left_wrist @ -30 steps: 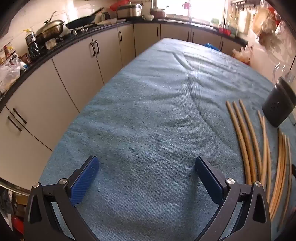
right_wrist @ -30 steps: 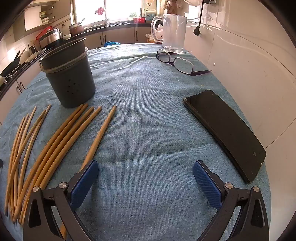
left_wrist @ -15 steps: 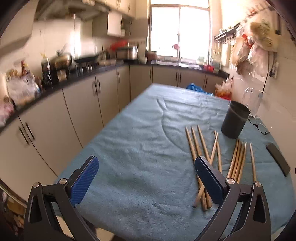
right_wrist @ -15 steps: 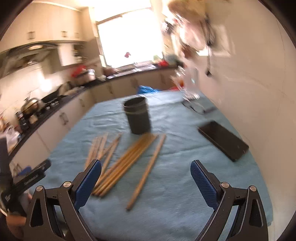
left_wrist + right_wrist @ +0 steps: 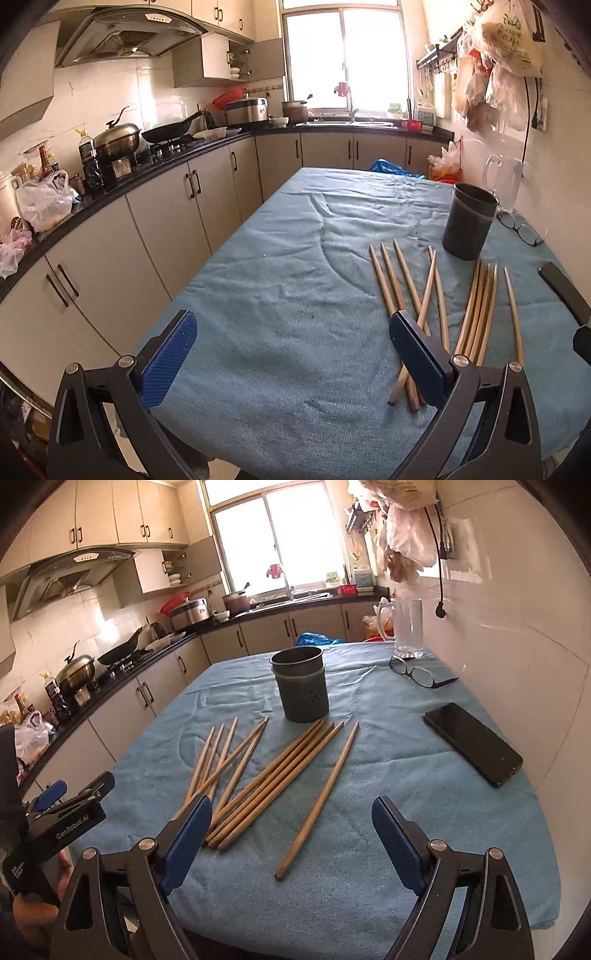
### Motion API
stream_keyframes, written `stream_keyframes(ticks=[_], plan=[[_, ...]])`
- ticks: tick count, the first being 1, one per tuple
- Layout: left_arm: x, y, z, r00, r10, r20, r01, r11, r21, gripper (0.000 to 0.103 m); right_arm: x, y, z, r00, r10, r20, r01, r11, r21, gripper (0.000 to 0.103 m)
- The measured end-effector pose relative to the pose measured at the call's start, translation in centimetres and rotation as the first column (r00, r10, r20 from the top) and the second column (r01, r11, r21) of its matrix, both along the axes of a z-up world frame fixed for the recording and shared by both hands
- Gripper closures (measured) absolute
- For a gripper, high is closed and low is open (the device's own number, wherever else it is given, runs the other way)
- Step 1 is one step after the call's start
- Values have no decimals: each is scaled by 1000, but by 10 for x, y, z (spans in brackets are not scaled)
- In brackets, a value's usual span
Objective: Organize utensils
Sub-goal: 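Move the right tool toward the wooden chopsticks beside the grey cup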
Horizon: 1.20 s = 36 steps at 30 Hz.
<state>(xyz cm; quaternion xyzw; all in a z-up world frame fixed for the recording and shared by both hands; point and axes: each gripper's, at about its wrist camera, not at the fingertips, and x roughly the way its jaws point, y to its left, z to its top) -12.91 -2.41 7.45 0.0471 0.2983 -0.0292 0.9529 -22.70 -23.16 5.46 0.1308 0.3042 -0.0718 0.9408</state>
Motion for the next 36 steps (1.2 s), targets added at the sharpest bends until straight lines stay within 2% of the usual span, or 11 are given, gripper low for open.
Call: stream_keyframes(ticks=[4,16,36], plan=[[8,1,-7,999,7,-31,-7,1000,-7,0,4,3,-3,1000,18,-17,-18,1000,-2,12],[11,-4,-18,999,19,-51,-19,1000,-6,0,6,10,-4,998,64,-15,-64,998,-22,12],[16,-2,-25,996,9,-87,-11,1000,-23,0,11,1,-12,998,45,-52,-45,999,14,13]])
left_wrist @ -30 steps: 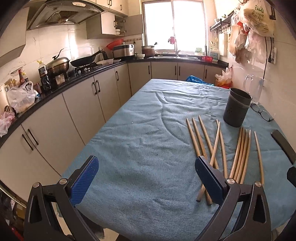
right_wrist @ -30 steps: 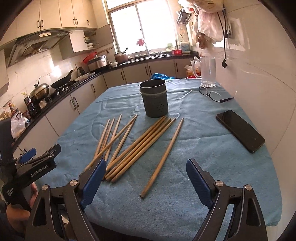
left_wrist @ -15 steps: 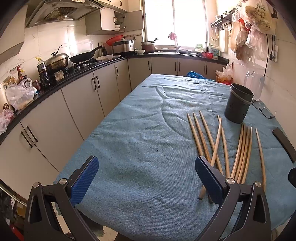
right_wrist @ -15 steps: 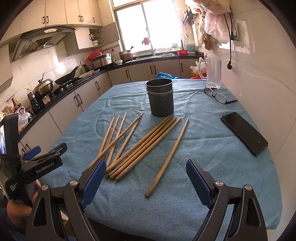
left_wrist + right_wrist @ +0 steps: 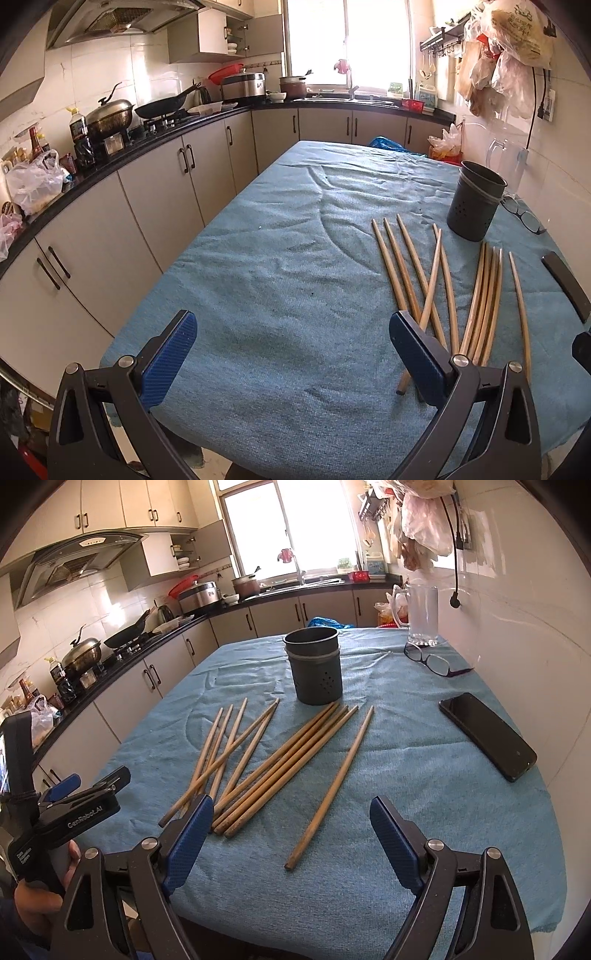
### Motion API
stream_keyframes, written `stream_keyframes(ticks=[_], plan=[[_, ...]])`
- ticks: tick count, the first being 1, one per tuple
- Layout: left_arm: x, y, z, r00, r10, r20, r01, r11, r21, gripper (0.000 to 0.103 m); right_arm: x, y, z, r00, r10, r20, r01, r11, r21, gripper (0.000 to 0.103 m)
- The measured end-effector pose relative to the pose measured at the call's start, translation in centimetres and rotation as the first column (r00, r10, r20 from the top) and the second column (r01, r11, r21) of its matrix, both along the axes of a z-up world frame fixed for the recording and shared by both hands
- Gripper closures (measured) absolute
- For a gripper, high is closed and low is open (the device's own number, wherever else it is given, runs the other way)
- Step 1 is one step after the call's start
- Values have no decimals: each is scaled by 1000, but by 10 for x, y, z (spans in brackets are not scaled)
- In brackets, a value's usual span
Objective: Organize utensils
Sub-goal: 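Move the right tool toward the wooden chopsticks beside the grey cup, then close the right gripper on one wooden chopstick and lift it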
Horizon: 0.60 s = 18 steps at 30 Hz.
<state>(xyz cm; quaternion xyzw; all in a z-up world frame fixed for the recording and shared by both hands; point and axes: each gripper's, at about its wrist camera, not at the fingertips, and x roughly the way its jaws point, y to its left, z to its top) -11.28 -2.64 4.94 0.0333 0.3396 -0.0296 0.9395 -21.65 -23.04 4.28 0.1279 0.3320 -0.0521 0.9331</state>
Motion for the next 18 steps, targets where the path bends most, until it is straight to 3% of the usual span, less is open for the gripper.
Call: stream_keyframes(ticks=[6,12,16,18], plan=[[7,6,-4,1000,4,-28,-5,1000,-20,0,4,-10,-6,999,-25,-30,26,999,34,17],[33,-2,-3,992,-87,-90,85,996,-29,0,19,-22,-11,996,-12,-88,18,998,66,27],[65,-15,0,971,-173,-167,161,983,-85,3,43,-47,-8,990,-4,-138,24,989,143,36],[85,-22,0,953,-211,-218,185,973,-135,12,57,-61,-6,987,-17,-161,44,985,166,42]])
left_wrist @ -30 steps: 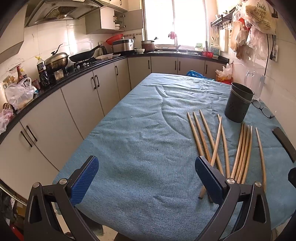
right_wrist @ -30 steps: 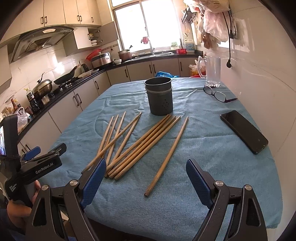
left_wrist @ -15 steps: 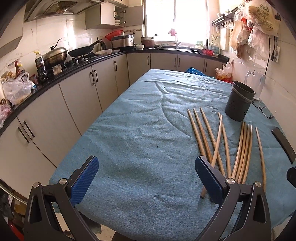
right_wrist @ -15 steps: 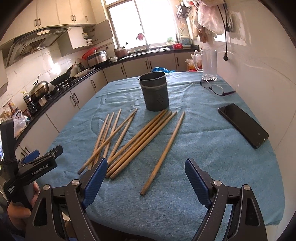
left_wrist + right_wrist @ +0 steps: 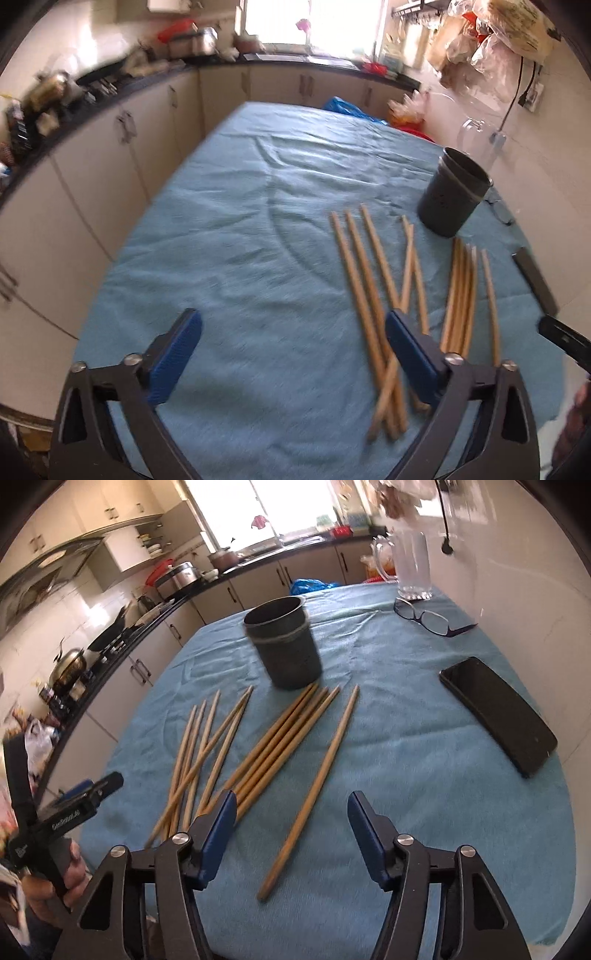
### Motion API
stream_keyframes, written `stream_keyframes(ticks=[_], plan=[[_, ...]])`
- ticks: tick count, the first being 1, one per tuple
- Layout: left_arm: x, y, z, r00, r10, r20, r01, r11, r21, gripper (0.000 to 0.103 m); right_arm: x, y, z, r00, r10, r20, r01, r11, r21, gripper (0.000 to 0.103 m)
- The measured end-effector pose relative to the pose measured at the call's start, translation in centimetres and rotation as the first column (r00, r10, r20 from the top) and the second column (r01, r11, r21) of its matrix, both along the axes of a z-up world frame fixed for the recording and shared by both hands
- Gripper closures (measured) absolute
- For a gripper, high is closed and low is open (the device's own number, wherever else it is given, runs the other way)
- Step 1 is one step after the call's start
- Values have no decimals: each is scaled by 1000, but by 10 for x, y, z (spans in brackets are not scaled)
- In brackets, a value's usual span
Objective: Organize utensils
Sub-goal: 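Close the right gripper on one wooden chopstick and lift it, then carry the chopstick upright over the grey cup with the right gripper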
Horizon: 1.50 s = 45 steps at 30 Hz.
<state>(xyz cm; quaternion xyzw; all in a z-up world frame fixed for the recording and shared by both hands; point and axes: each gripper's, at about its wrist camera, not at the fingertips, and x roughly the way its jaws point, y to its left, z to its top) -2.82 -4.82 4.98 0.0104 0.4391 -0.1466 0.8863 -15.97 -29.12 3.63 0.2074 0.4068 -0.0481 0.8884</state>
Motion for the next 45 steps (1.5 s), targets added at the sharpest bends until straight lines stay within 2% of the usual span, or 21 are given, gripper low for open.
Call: stream_keyframes(ticks=[1,3,4,5,7,8,11,15,16,19,22,25,28,30,32,36,39,40,45], plan=[[14,-4,-2,999,-11,-43,11,1000,-21,21,7,-8,1,1000,-15,-21,15,1000,10,48],[32,-9,-7,994,-20,-109,16,999,-41,24,29,-26,-2,996,-31,-84,35,998,47,54],[50,-15,-13,984,-38,-174,25,997,-76,29,36,-32,-3,994,-36,-106,42,997,59,59],[56,-17,-16,981,-30,-193,15,997,-78,40,45,-38,-7,990,-43,-135,53,996,72,63],[70,-21,-23,970,-28,-242,7,996,-86,46,64,-52,-18,978,-59,-198,80,992,100,72],[81,-27,-27,959,-49,-281,22,995,-97,51,73,-59,-24,971,-66,-228,96,987,125,72],[97,-36,-32,945,-43,-323,17,996,-84,53,95,-70,-36,958,-69,-278,118,980,161,73],[110,-52,-34,937,-58,-344,43,998,-50,61,112,-75,-48,946,-84,-314,136,980,147,73],[113,-55,-35,935,-61,-350,49,998,-42,66,115,-75,-49,944,-85,-320,138,980,146,73],[116,-64,-40,931,-66,-360,69,998,-6,71,122,-73,-52,939,-84,-332,129,985,116,78],[119,-73,-44,933,-56,-356,74,996,39,73,130,-67,-51,935,-75,-346,106,992,72,82],[119,-85,-43,945,-43,-324,79,992,97,74,138,-54,-50,934,-62,-353,67,998,0,85],[115,-94,-42,961,-39,-275,90,980,176,94,143,-42,-50,934,-53,-353,33,998,-62,94],[111,-94,-42,969,-46,-242,96,975,202,95,144,-37,-49,937,-42,-345,14,996,-84,95],[108,-89,-42,972,-58,-228,101,979,178,96,141,-41,-49,945,-28,-325,19,999,-31,96],[99,-73,-31,975,-89,-204,110,990,93,97,127,-45,-38,965,-32,-261,34,999,4,96],[89,-63,-9,985,-97,-144,104,994,42,97,113,-46,-21,981,-41,-190,44,999,12,96],[83,-59,6,989,-103,-104,105,994,14,97,108,-47,-14,985,-43,-170,45,999,10,96],[57,-53,53,993,-111,24,112,994,-17,97,86,-40,23,998,-38,-43,39,999,8,96]])
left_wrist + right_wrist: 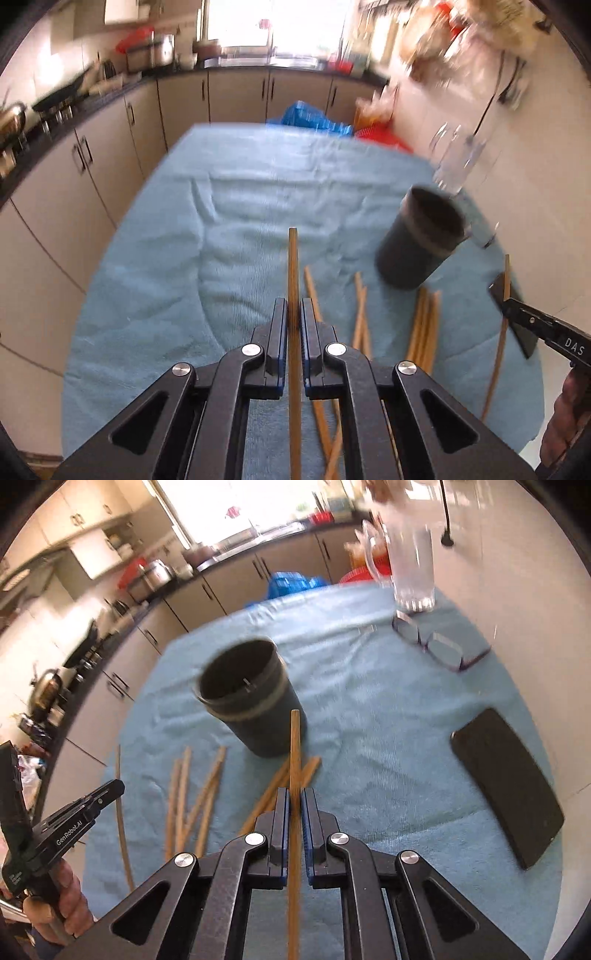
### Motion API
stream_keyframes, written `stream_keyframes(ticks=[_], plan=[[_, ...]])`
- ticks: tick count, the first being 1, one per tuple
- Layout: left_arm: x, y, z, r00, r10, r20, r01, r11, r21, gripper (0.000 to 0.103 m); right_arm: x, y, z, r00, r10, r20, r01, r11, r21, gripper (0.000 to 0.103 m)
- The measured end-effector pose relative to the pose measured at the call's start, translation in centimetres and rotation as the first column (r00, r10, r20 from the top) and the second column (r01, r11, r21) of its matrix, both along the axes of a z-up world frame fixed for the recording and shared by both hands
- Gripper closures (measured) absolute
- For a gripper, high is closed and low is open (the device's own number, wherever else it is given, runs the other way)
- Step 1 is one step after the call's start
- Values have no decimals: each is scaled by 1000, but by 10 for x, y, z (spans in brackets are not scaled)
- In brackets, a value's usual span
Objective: Organize utensils
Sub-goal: 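Carry the chopstick upright over the grey cup with the right gripper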
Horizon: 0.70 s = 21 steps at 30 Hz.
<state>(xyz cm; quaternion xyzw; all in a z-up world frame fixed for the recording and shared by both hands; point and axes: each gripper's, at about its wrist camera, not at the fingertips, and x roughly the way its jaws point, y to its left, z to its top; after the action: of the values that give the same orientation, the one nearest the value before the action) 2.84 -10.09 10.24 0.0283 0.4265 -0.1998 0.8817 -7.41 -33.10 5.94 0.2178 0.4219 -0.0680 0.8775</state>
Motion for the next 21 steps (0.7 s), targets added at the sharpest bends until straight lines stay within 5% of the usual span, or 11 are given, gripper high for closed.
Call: stream_keyframes(ticks=[10,19,21], plan=[[-37,0,62,989,-31,147,42,996,-75,97,-36,18,50,981,12,195,-1,999,-54,96],[-41,-6,57,987,-40,155,50,997,-67,97,-48,16,59,975,5,223,6,999,-50,96],[-30,-8,48,994,-54,100,60,996,-60,97,-49,16,59,975,2,222,8,999,-45,96]])
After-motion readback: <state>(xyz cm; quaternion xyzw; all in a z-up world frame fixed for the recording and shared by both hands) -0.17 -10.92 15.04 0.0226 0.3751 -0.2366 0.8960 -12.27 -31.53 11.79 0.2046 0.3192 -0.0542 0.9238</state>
